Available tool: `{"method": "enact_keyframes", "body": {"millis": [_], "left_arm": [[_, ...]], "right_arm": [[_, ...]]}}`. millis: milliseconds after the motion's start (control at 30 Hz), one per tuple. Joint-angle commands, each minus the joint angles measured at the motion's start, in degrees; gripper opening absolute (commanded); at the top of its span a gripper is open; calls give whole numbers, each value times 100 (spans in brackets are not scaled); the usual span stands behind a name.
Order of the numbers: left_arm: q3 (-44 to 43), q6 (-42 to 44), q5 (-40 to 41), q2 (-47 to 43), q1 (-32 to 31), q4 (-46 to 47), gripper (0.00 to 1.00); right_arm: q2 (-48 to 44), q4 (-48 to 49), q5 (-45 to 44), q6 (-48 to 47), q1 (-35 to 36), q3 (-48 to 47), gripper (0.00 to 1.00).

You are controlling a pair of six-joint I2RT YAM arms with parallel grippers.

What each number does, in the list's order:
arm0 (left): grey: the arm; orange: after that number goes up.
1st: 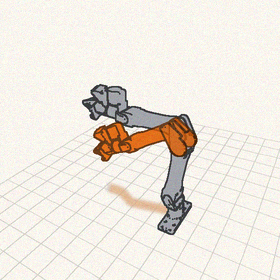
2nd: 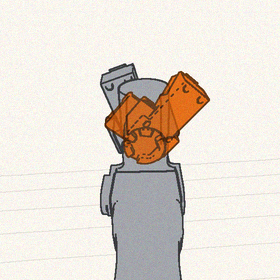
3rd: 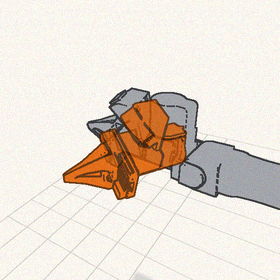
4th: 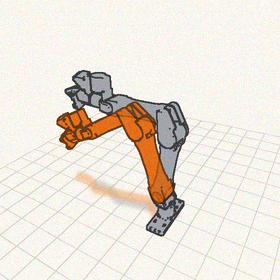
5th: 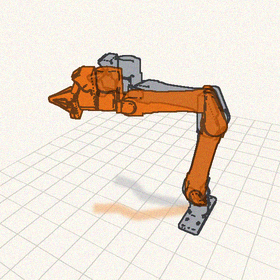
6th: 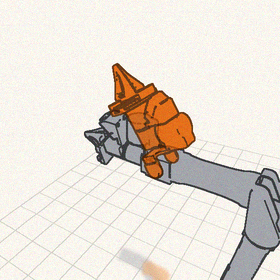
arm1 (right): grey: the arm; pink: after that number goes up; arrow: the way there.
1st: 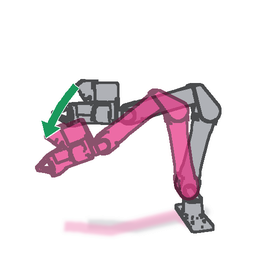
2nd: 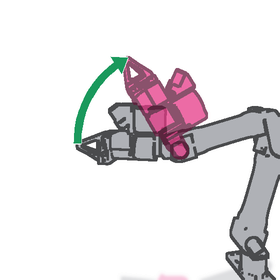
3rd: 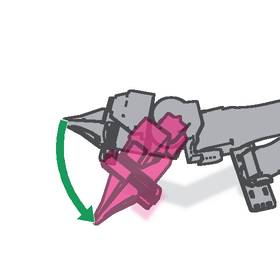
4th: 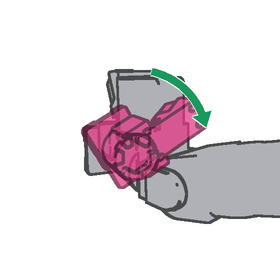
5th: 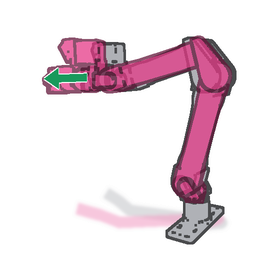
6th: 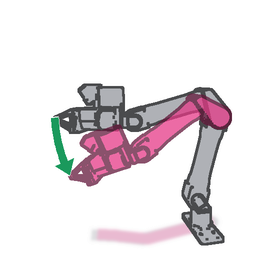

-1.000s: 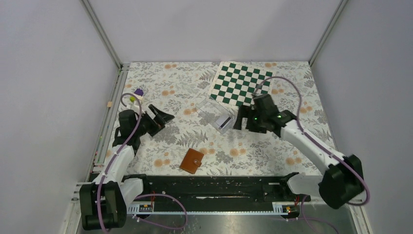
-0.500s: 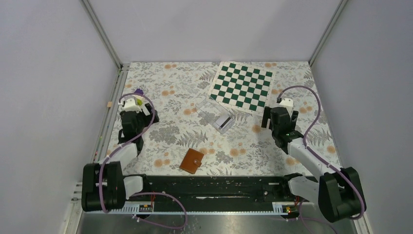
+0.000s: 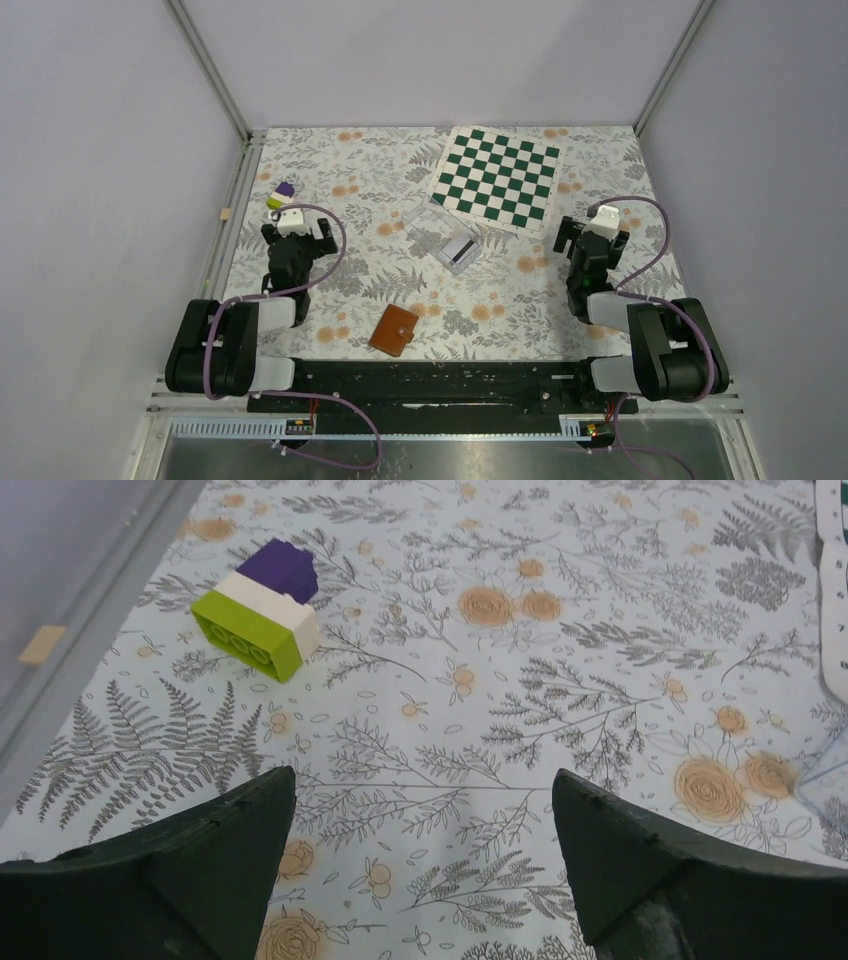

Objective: Put the credit cards into the card holder
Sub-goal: Reset both arms

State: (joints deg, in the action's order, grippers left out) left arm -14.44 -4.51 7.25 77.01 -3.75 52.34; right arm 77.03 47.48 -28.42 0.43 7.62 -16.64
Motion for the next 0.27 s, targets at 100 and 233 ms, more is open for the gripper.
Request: {"method": "enact_keyframes", "body": {"millis": [100, 233], "left_arm": [[2, 161, 255, 11, -29, 711, 99], [-2, 161, 240, 12, -20, 703, 99]], "right_arm": [[93, 1087, 479, 264, -182, 156, 99], [93, 1094, 508, 259, -182, 155, 99]]}}
